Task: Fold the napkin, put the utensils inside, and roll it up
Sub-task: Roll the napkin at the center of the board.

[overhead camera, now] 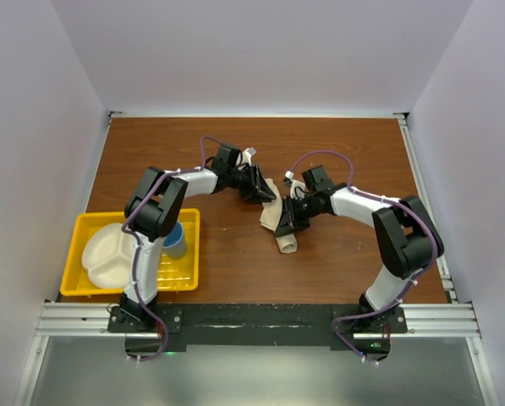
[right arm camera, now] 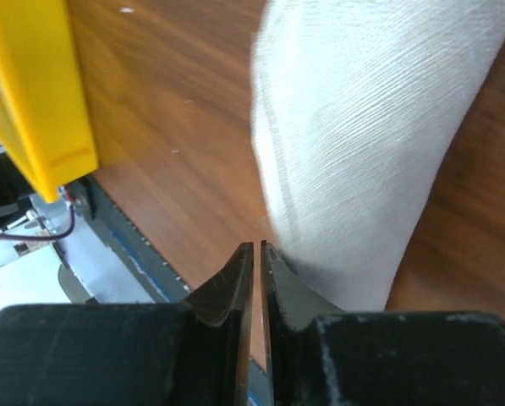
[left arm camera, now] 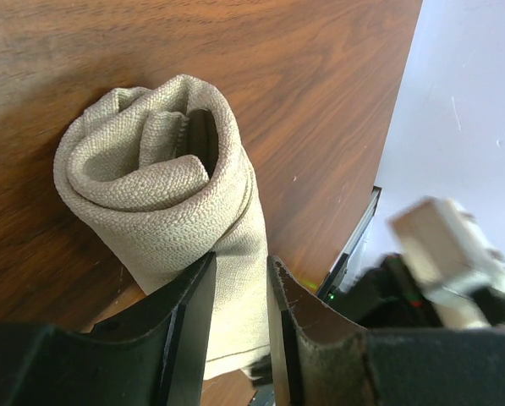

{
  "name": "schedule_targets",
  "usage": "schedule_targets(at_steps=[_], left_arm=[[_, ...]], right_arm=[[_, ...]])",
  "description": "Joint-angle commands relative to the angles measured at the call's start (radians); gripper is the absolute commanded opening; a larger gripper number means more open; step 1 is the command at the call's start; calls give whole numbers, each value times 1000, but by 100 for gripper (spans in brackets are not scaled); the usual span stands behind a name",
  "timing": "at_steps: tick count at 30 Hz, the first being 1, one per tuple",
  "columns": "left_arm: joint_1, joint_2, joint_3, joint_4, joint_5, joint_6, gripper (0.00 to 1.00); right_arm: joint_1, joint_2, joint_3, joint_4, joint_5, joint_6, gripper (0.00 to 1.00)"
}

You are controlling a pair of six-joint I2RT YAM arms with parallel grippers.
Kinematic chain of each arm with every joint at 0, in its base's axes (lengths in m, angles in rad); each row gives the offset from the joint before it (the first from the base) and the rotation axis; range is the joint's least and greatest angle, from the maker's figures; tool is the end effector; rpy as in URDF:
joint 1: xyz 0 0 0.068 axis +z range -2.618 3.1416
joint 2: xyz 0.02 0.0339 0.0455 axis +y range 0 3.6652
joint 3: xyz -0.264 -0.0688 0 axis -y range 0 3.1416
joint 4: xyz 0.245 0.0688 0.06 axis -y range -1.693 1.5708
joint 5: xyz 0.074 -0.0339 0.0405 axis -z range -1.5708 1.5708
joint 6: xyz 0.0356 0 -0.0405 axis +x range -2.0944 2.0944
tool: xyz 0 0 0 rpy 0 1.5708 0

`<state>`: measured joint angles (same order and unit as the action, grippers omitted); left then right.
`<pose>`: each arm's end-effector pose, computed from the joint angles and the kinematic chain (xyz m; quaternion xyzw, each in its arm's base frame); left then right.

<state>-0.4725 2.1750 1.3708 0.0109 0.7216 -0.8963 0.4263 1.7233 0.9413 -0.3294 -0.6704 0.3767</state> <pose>0.3934 -0.2275 0.1241 -0.0513 0.8746 -0.4773 0.0682 0.2835 0.1530 0.1530 -0.0977 0.9174 0.3789 0.0727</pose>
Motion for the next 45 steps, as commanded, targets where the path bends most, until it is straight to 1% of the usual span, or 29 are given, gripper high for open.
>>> schedule_targets(at_steps=[1, 4, 6, 9, 14, 18, 20, 23, 29, 31, 37, 42, 45], left_arm=[[-2, 25, -4, -83, -74, 56, 36], [-3, 22, 1, -81, -71, 53, 36], [-2, 17, 7, -88, -67, 54, 36], [-2, 6, 23, -101, -63, 59, 36], [-2, -12, 68, -109, -42, 50, 37], [-2, -21, 100, -104, -25, 31, 38], [-2, -24, 108, -101, -19, 22, 38], [0, -30, 116, -91, -14, 7, 38], [12, -40, 146, -88, -8, -13, 38], [17, -43, 149, -63, -8, -35, 38], [43, -4, 165, -48, -25, -50, 38], [75, 54, 174, -60, -42, -21, 38], [80, 72, 208, -97, -53, 5, 38]], right_arm=[[-6, -125, 21, -36, 28, -16, 15], [-14, -85, -39, -5, 14, -22, 12], [-14, -74, -96, 50, 11, -12, 12], [-15, -53, -121, 70, 31, -28, 11], [-15, -63, -67, 4, 15, -41, 11], [-14, -99, 46, -36, -24, -15, 12], [-17, -94, 106, -51, -14, -7, 14], [-38, -48, 152, -46, -3, -7, 13], [-61, 73, 192, -28, -1, -42, 11], [-63, 107, 192, -31, -3, -56, 10], [-61, 122, 151, -16, -11, -71, 9], [-61, 102, 154, -16, -28, -53, 10], [-61, 85, 171, -39, -28, -53, 11]])
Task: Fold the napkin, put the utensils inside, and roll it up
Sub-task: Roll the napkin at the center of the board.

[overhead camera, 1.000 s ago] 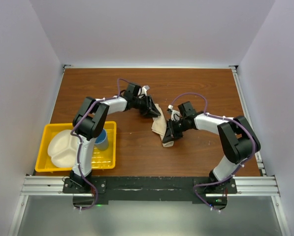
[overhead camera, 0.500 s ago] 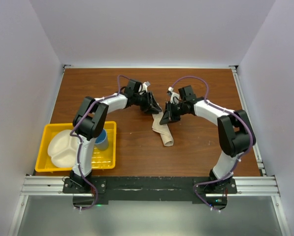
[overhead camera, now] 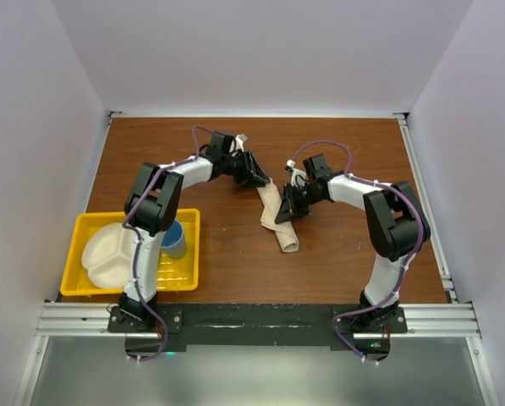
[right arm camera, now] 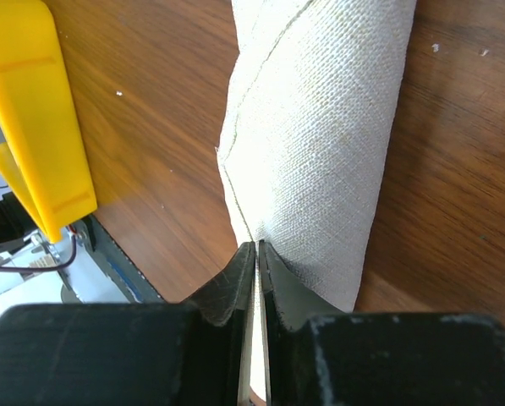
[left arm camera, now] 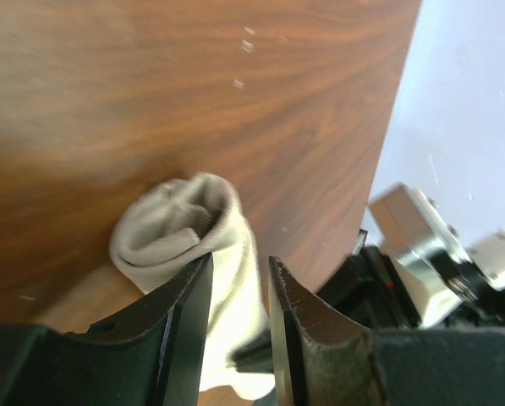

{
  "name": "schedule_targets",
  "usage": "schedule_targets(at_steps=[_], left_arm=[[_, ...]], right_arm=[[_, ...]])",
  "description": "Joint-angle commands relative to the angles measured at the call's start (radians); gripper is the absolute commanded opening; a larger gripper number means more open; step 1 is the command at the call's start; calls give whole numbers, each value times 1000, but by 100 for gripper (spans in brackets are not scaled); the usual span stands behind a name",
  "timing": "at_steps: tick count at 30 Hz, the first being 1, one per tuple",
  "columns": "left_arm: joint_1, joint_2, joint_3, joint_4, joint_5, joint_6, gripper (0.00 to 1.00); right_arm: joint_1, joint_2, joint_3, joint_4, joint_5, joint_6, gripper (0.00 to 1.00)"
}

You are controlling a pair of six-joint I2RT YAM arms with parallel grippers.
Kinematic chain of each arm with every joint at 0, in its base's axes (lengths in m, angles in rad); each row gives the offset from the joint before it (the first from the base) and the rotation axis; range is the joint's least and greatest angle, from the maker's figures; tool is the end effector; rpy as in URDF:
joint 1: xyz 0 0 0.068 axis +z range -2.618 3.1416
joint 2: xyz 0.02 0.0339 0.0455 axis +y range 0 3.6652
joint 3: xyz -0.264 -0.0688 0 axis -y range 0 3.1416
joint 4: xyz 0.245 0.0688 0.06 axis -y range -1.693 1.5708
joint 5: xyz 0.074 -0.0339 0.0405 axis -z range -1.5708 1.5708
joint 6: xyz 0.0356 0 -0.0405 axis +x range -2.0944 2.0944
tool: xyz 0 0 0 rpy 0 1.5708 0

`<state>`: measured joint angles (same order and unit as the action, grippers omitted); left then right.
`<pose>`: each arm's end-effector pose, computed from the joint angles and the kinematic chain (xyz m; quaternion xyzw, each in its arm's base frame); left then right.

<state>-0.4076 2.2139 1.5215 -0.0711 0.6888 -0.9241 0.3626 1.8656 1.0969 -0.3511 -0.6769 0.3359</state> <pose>0.4303 -0.2105 0.1444 -0.0929 0.8708 -0.4726 0.0989 0.3276 0.1481 0.1473 -0.0865 0.9183 0.3763 0.0874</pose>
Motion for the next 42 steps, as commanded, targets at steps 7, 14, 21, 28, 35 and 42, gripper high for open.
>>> schedule_targets(at_steps=[7, 14, 21, 28, 35, 42], left_arm=[[15, -17, 130, -110, -54, 70, 38], [23, -247, 118, -262, -173, 106, 40], [24, -499, -50, -297, -193, 116, 40], [30, -746, -245, -355, -175, 80, 40], [29, -839, -244, -459, -195, 134, 40], [29, -908, -288, -480, -190, 131, 39]], right_arm=[[2, -117, 141, -179, 103, -37, 60], [2, -83, 317, -396, 269, -123, 98], [24, -69, 366, -468, 459, -173, 98], [179, -6, 443, -519, 750, -186, 98], [262, 58, 448, -463, 832, -158, 98], [302, 112, 436, -436, 870, -178, 98]])
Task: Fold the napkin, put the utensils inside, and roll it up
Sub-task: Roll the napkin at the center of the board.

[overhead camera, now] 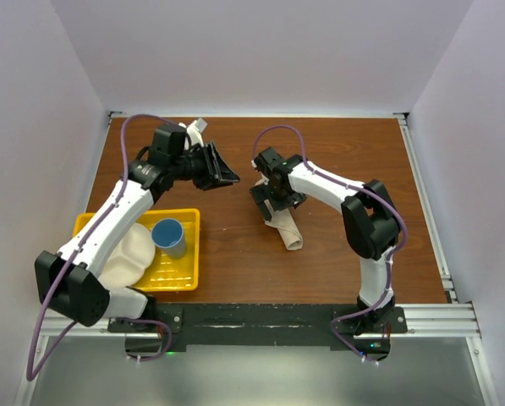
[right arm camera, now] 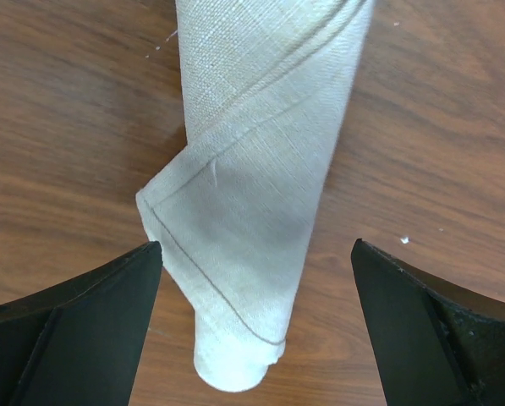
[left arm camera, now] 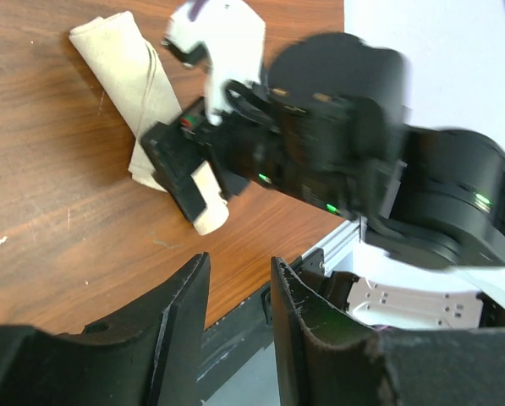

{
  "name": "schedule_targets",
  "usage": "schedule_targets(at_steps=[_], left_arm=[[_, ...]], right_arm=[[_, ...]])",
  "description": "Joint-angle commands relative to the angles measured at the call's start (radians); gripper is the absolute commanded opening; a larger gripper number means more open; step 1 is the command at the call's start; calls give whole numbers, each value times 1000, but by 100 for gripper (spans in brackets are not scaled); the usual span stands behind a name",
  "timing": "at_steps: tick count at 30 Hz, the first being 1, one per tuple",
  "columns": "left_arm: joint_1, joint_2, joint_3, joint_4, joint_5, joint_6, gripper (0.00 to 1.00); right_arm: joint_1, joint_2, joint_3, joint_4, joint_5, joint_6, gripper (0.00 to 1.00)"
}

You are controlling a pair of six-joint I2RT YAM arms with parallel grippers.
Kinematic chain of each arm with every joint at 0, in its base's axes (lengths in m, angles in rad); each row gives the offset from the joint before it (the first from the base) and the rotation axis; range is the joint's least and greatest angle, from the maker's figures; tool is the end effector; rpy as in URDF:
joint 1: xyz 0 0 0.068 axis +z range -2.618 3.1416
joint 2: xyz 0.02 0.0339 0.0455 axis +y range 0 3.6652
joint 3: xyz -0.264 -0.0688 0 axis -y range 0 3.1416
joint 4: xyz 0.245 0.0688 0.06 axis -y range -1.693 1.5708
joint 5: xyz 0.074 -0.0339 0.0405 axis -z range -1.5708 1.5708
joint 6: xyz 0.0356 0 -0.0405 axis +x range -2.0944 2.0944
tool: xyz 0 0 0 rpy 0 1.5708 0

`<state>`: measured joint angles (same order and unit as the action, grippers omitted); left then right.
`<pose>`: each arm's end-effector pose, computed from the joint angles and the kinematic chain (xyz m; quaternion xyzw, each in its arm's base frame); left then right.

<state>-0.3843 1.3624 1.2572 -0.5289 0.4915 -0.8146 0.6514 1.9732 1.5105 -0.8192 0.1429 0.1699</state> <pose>0.2720 -0.1281 0.3433 -0.0775 0.8690 -0.4263 0.2390 0.3216 0.2388 0.1960 -0.2254 0.9610 -0.0075 0.1598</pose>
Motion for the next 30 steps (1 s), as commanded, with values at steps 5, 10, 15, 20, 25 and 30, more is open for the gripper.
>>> schedule_targets(at_steps=[5, 10, 15, 20, 25, 30], left_arm=[[5, -80, -24, -43, 5, 22, 39], [7, -89, -33, -42, 18, 12, 39], [7, -94, -32, -26, 24, 0, 39], [7, -98, -33, -14, 32, -15, 39], [7, -106, -47, -10, 32, -20, 39], [7, -115, -53, -3, 32, -26, 39]], right_arm=[[24, 10, 16, 63, 34, -13, 98], [24, 24, 10, 74, 23, -4, 97], [30, 21, -27, 98, 17, -3, 95], [34, 24, -52, 118, 12, -6, 91], [34, 27, -84, 140, 30, 2, 88], [34, 50, -78, 144, 35, 14, 76]])
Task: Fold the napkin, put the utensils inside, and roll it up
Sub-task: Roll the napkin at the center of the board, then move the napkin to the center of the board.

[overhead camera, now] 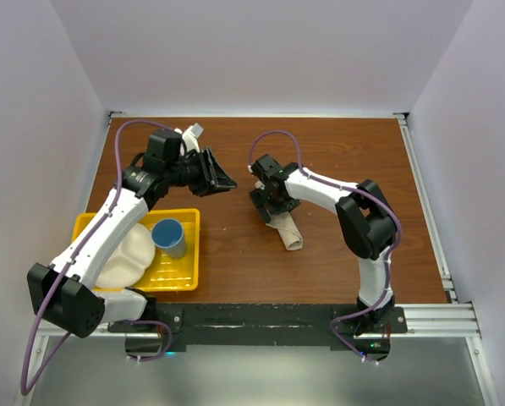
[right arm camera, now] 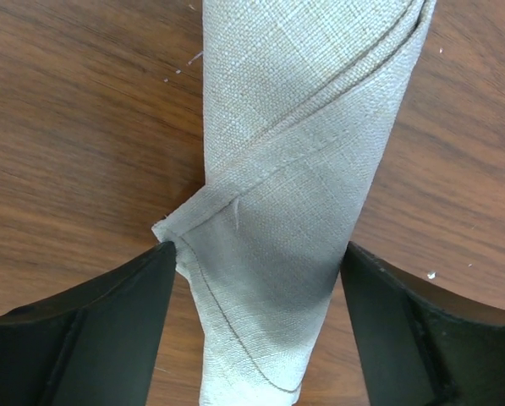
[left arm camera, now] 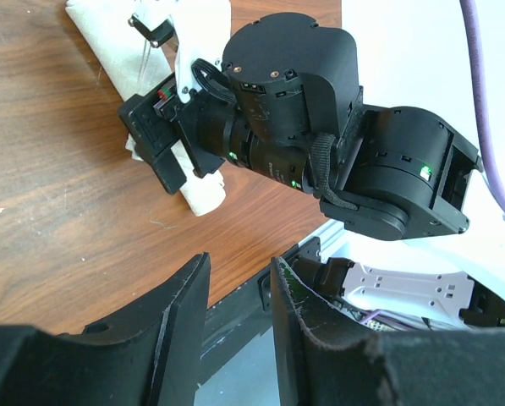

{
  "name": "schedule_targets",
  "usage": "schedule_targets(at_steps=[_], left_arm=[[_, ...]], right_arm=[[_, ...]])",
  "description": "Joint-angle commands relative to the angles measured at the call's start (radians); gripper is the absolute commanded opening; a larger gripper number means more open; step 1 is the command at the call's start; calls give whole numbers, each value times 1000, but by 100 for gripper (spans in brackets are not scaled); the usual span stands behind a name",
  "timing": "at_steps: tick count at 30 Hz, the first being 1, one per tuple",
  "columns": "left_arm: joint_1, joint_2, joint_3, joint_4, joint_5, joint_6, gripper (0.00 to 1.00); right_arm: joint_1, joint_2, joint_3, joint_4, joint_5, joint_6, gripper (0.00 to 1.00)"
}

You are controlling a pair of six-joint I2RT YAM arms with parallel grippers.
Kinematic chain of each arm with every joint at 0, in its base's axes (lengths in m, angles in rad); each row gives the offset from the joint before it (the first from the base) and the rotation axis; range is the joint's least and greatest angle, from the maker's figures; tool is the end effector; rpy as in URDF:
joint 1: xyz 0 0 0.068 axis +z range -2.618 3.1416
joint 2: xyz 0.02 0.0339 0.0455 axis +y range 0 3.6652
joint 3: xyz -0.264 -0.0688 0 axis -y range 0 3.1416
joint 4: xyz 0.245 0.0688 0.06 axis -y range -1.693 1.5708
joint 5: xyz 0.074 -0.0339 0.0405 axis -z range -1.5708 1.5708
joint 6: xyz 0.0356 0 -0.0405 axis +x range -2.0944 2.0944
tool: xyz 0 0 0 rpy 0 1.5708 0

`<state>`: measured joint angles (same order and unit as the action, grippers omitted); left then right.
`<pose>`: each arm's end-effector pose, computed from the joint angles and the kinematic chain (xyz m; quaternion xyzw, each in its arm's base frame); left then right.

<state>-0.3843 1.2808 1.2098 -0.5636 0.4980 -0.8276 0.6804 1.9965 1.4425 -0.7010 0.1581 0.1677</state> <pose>0.2513 -0.1200 0.3465 -0.0817 0.8682 -0.4298 0.2342 0.3167 0.2491 0.1723 -0.2376 0.9555 -0.0066 0.1750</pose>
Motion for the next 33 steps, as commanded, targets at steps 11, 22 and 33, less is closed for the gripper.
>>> schedule_targets(at_steps=[11, 22, 33], left_arm=[[7, -41, -6, 34, 34, -16, 39], [8, -78, -18, 44, 57, -24, 39], [5, -130, -47, 80, 96, -47, 39]], right_arm=[[1, 42, -11, 34, 72, 121, 56], [-267, -94, -314, 164, -12, 377, 55], [-551, -327, -542, 101, 113, 498, 56]])
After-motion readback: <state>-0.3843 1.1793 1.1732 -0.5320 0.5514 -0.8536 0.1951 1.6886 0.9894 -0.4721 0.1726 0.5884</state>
